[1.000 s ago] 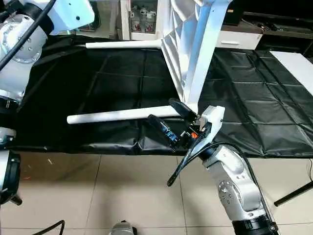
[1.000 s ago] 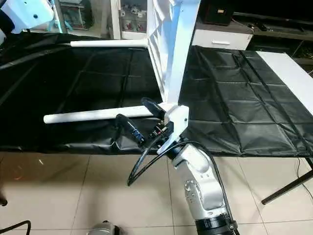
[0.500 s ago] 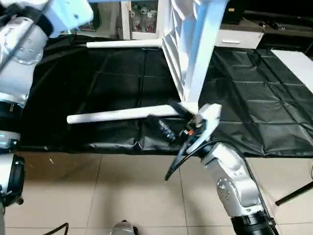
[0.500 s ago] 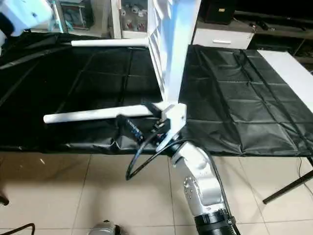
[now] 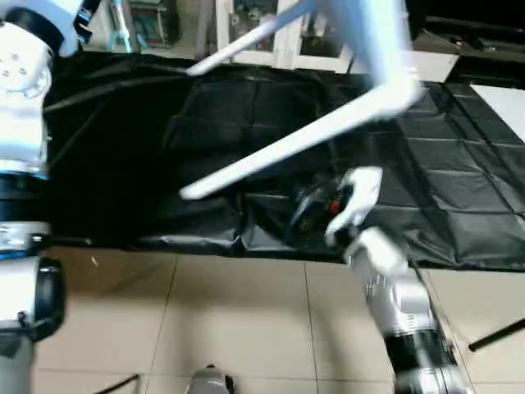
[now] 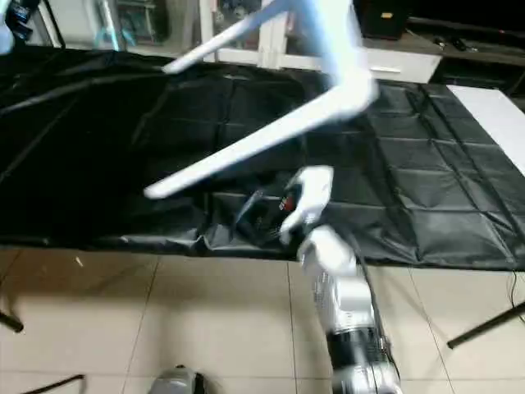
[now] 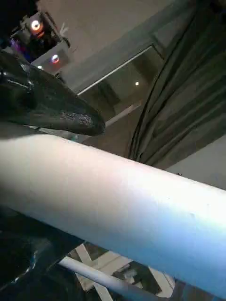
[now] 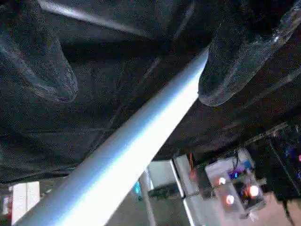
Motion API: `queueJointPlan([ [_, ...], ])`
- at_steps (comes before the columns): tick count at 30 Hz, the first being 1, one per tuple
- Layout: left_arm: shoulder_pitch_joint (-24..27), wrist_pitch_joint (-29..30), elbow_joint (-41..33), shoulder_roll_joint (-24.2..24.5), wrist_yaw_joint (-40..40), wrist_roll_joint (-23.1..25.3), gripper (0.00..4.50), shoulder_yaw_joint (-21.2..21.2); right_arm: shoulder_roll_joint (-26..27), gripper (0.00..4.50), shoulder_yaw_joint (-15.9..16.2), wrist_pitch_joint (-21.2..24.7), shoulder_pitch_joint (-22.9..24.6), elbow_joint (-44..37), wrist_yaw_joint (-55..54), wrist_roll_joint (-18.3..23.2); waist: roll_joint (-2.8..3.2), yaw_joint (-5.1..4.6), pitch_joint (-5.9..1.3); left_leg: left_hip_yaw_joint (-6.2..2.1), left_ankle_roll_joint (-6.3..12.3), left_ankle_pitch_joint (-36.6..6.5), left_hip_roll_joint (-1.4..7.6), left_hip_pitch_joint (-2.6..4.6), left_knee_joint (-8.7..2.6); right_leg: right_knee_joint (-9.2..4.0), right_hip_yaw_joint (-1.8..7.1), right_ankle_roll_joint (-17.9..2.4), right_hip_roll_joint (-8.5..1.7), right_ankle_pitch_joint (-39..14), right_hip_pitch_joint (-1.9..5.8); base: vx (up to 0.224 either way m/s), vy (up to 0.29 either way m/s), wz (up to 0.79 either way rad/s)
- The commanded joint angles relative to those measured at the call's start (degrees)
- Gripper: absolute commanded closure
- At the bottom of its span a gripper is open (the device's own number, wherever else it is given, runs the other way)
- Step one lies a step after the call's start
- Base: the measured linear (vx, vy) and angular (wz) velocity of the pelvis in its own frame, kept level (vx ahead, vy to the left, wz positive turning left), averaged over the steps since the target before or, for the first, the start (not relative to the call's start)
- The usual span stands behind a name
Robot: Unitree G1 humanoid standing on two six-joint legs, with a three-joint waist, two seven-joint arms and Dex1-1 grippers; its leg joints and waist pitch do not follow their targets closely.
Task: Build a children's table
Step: Flip table
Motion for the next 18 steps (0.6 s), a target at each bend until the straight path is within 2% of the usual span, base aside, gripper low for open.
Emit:
queueJointPlan([
  [1, -1.44, 1.4, -4.64, -1.78, 1.85, -6.8, 2.41, 5.06, 0.18, 0.0, -3.73, -0.98, -3.39, 3.83, -0.04, 3.71, 0.38, -0.67, -5.53, -2.41, -2.16, -7.11, 4.56, 3.38, -3.75, -2.27, 3.46, -8.97, -6.19, 6.67, 1.41, 0.0, 0.0, 0.0],
  [3, -0.55, 2.26, -5.79, -2.43, 2.14, -7.4, 2.41, 5.61, 0.42, 0.0, -6.09, -0.68, -6.88, 7.56, 1.7, 6.39, 0.09, -0.96, -5.6, -2.35, -1.73, -6.59, 4.55, 3.25, -3.62, -2.15, 3.4, -9.66, -6.26, 6.92, 1.61, 0.0, 0.0, 0.0],
  [4, -0.21, 2.86, -6.3, -2.89, 2.44, -7.96, 2.41, 6.06, 0.17, 0.0, -6.82, -0.96, -9.15, 10.54, 2.74, 6.55, 0.22, -0.75, -5.55, -2.25, -1.41, -5.96, 4.49, 3.24, -3.53, -2.22, 3.36, -9.63, -6.12, 6.7, 1.5, 0.0, 0.0, 0.0],
  [5, -0.12, 3.08, -6.45, -3.06, 2.56, -8.19, 2.41, 6.23, 0.03, 0.0, -7.01, -1.13, -9.99, 11.73, 3.14, 6.41, 0.08, -1.02, -5.49, -2.3, -1.31, -5.91, 4.41, 2.98, -3.6, -2.1, 3.34, -9.73, -6.15, 6.41, 1.68, 0.0, 0.0, 0.0],
  [7, 0.0, 3.21, -6.59, -3.23, 2.8, -8.35, 2.41, 6.4, -0.39, 0.0, -7.51, -1.69, -12.23, 15.16, 2.84, 5.76, 0.09, -0.89, -5.44, -2.15, -1.33, -5.62, 4.36, 3.1, -3.53, -2.26, 3.38, -9.61, -6.13, 5.78, 1.58, 0.0, 0.0, 0.0],
  [8, 0.24, 3.32, -6.9, -3.27, 3.02, -8.44, 2.41, 6.47, -0.85, 0.0, -8.33, -2.45, -15.36, 19.97, 1.87, 4.97, -0.12, -0.97, -5.43, -2.12, -1.41, -5.57, 4.37, 3.05, -3.56, -2.25, 3.37, -9.77, -6.2, 5.49, 1.61, 0.0, 0.0, 0.0],
  [9, 0.24, 3.32, -6.9, -3.27, 3.02, -8.44, 2.41, 6.47, -0.85, 0.0, -8.33, -2.45, -15.36, 19.97, 1.87, 4.97, -0.05, -0.91, -5.47, -2.11, -1.6, -5.57, 4.32, 3.09, -3.55, -2.25, 3.33, -9.92, -6.19, 5.18, 1.6, 0.0, 0.0, 0.0],
  [12, 0.69, 4.08, -7.9, -3.37, 3.23, -8.62, 2.41, 6.71, -1.44, 0.0, -9.25, -3.67, -20.0, 26.93, 2.43, 4.9, -0.2, -1.13, -5.56, -2.14, -2.13, -5.78, 4.38, 3.11, -3.59, -2.14, 3.26, -10.12, -6.15, 5.15, 1.7, 0.0, 0.0, 0.0],
  [14, 1.04, 4.83, -8.79, -3.51, 3.24, -8.61, 2.41, 6.92, -1.52, 0.0, -10.12, -4.35, -21.83, 29.65, 4.29, 5.43, -0.3, -1.11, -5.47, -2.06, -1.79, -5.53, 4.39, 3.04, -3.51, -2.09, 3.31, -10.12, -6.12, 5.89, 1.65, 0.0, 0.0, 0.0],
  [16, 1.21, 5.2, -9.24, -3.52, 3.38, -8.7, 2.41, 7.03, -1.54, 0.3, -10.74, -5.24, -22.85, 31.14, 5.39, 5.69, -0.23, -1.07, -5.53, -2.01, -1.46, -5.4, 4.41, 3.09, -3.41, -2.02, 3.28, -10.2, -6.14, 6.28, 1.61, 0.0, 0.0, 0.0],
  [18, 1.23, 5.32, -9.4, -3.49, 3.45, -8.61, 2.41, 7.12, -1.78, 0.37, -10.93, -6.72, -23.8, 32.64, 6.26, 5.37, -0.31, -1.05, -5.51, -2.0, -1.32, -5.15, 4.37, 3.08, -3.38, -1.98, 3.25, -10.24, -6.03, 6.83, 1.57, 0.0, 0.0, 0.0],
])
